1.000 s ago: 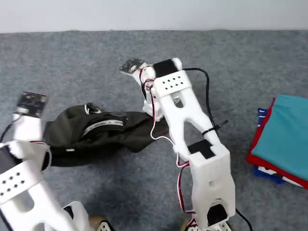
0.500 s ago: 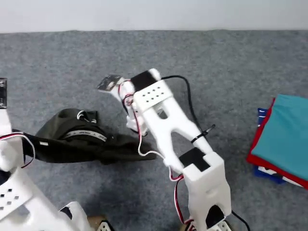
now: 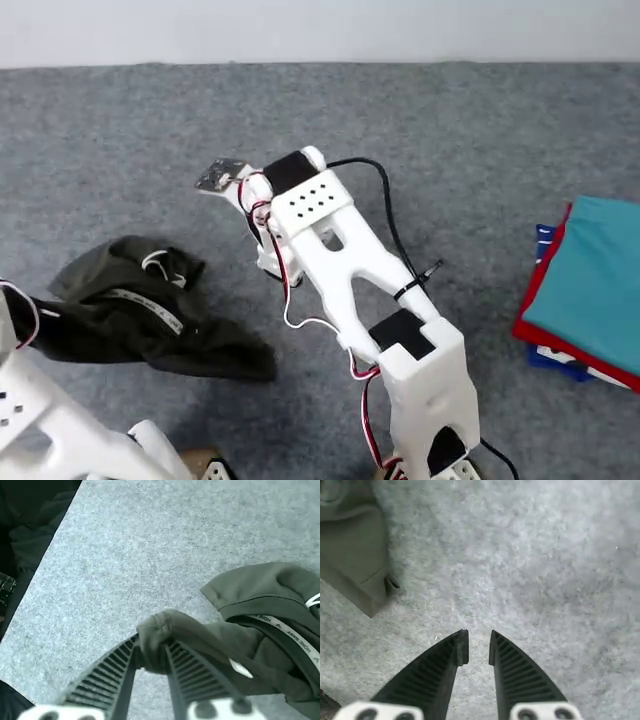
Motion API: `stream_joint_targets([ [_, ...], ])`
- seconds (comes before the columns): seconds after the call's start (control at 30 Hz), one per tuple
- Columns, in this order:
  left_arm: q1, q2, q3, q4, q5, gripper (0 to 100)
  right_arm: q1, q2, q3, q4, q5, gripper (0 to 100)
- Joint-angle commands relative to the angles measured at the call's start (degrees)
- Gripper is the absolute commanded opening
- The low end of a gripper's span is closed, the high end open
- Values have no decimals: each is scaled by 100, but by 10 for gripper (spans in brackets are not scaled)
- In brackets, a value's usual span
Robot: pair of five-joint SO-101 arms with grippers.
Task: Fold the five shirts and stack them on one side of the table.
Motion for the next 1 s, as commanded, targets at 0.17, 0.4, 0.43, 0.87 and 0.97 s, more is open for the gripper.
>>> stream_joint_targets([
  [0.17,-62,-35,-541,246,-88,191,303,-462,44,242,-88,84],
  [0.4,316,-18,-1719,879,-97,219,831,-1121,642,233,-70,84],
  [0.43,387,9,-1604,879,-97,219,901,-1218,791,233,-62,84],
  [0.87,1952,1758,796,440,-114,222,1393,-2695,2453,224,-70,84],
  [0.97,2198,2312,822,167,-114,222,1481,-3020,2769,224,-70,84],
])
